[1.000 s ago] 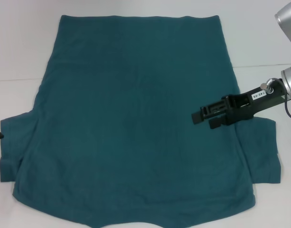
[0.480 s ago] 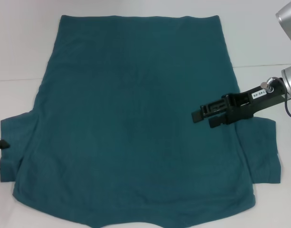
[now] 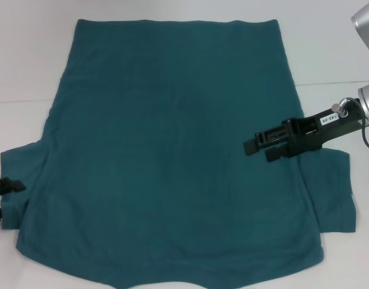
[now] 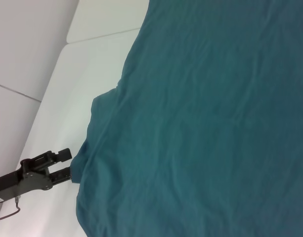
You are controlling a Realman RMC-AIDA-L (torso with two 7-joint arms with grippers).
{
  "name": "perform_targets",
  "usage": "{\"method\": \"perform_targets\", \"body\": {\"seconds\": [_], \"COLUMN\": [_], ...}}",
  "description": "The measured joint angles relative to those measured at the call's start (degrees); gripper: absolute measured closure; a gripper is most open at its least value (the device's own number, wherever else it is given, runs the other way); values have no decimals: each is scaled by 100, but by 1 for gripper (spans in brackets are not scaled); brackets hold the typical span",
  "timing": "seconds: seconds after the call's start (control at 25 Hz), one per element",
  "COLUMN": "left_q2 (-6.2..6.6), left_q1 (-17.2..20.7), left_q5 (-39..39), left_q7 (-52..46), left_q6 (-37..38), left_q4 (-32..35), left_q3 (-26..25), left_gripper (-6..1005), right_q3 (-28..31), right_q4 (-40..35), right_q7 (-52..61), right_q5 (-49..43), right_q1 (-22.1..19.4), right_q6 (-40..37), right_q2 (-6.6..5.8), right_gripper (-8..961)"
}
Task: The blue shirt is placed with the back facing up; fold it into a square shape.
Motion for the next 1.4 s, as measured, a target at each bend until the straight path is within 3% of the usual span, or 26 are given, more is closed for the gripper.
{"method": "perform_targets", "body": {"seconds": [0.16,0.8,1.0,1.4], "left_q2": [26,38,99,340], "left_q1": [-95,-162,-198,-405], "left_q5": [0,89,193,992], "left_q7": [71,80,111,-143], "left_q6": [28,55,230,570], "left_q4": [-8,44,169,684], "left_q3": [93,233,234,181], "left_gripper": [215,888,938,998], "right_q3": [7,29,26,26], "right_q4": [-21,-26,-26,-4], "right_q7": [1,-12,-18,-34], "right_q5": [4,10,9,9], "right_q1": [0,2,2,-11], "right_q6": [-12,-39,-41,-40], "right_q2": [-3,-14,-11,-9], "right_gripper": [101,101,101,102]}}
